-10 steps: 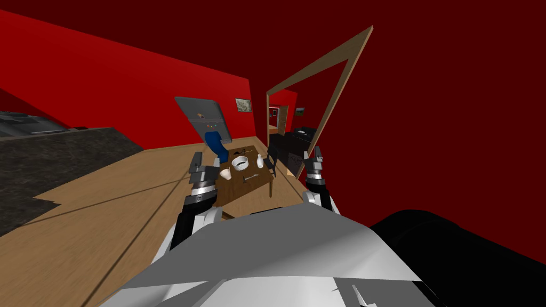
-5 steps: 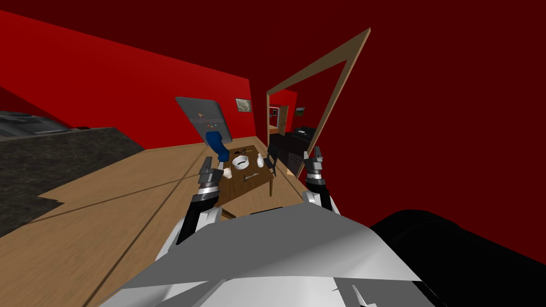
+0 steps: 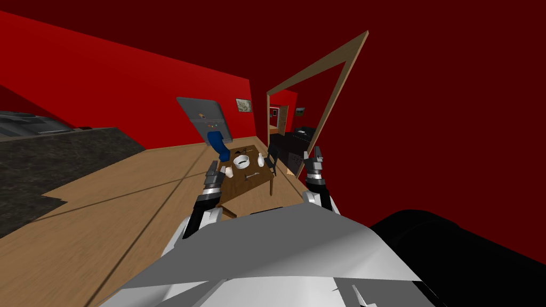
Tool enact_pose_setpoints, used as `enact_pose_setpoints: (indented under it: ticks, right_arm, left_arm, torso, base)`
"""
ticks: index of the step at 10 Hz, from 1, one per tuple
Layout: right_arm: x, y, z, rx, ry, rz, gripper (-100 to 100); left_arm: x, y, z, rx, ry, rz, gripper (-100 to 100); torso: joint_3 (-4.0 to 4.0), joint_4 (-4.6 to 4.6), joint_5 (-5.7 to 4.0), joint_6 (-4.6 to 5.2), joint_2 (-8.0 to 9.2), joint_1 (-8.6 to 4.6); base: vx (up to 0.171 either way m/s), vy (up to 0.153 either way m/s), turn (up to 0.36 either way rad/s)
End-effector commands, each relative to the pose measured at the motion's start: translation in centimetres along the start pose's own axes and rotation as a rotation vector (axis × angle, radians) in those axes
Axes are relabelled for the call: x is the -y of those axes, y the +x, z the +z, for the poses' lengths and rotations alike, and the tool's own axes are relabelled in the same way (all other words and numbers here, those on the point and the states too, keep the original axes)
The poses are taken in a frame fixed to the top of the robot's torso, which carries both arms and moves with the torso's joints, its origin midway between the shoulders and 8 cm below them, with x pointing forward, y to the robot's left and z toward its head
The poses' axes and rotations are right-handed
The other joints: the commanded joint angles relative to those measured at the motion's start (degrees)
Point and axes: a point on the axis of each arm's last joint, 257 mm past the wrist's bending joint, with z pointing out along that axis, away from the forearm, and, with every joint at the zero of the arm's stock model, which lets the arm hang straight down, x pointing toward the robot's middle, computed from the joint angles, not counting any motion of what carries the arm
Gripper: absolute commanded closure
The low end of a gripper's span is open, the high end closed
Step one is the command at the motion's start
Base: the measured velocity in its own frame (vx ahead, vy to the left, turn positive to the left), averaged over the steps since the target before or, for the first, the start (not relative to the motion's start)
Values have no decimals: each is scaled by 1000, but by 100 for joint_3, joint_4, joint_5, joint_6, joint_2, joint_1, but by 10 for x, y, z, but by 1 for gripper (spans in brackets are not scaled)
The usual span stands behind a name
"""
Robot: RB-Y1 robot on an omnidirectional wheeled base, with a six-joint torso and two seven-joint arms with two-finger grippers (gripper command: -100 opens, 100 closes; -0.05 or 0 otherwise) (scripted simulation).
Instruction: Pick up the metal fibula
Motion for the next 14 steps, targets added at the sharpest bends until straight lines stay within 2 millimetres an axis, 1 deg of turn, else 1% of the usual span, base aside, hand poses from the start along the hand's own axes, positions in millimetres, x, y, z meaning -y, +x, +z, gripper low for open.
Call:
enact_pose_setpoints:
  ticks: [1, 2, 3, 4, 5, 6, 7, 10, 13, 14]
  right_arm:
    - [0, 0, 0, 0, 0, 0, 0]
    - [0, 0, 0, 0, 0, 0, 0]
    - [0, 0, 0, 0, 0, 0, 0]
    - [0, 0, 0, 0, 0, 0, 0]
    - [0, 0, 0, 0, 0, 0, 0]
    - [0, 0, 0, 0, 0, 0, 0]
    - [0, 0, 0, 0, 0, 0, 0]
    - [0, 0, 0, 0, 0, 0, 0]
    - [0, 0, 0, 0, 0, 0, 0]
    - [0, 0, 0, 0, 0, 0, 0]
  left_arm:
    - [-18, -3, -2, 2, -32, 19, -100]
    - [-25, -4, -4, 3, -46, 18, -100]
    - [-41, -7, -8, 6, -77, 29, -100]
    - [-53, -10, -10, 9, -98, 39, -100]
    - [-57, -10, -11, 10, -107, 39, -100]
    - [-71, -13, -15, 14, -136, 47, -100]
    - [-72, -13, -15, 14, -139, 47, -100]
    - [-112, -20, -25, 27, -218, 59, -100]
    - [-134, -22, -33, 32, -266, 59, -100]
    - [-146, -23, -35, 36, -291, 58, -100]
  torso:
    - [0, 0, 0, 0, 0, 0]
    - [0, 0, 1, 0, 0, 2]
    - [-1, 0, 0, 0, -3, 1]
    - [-2, -1, 0, 0, -3, 1]
    - [-1, 0, 0, 0, -2, 3]
    - [-2, 0, 0, 0, -3, 0]
    - [-2, -1, 0, 0, -4, -1]
    - [-4, -1, -1, 0, -7, -2]
    - [-4, -1, -1, 0, -8, -6]
    - [-4, -1, -2, 0, -8, -7]
  base:
    - [-21, 20, 2]
    - [-13, 17, 0]
    - [-11, 18, 0]
    - [-17, 23, 3]
    - [-12, 16, -1]
    - [-9, 14, 0]
    - [-6, 10, 1]
    - [-5, 11, 0]
    - [-1, 2, -1]
    - [0, 0, 0]
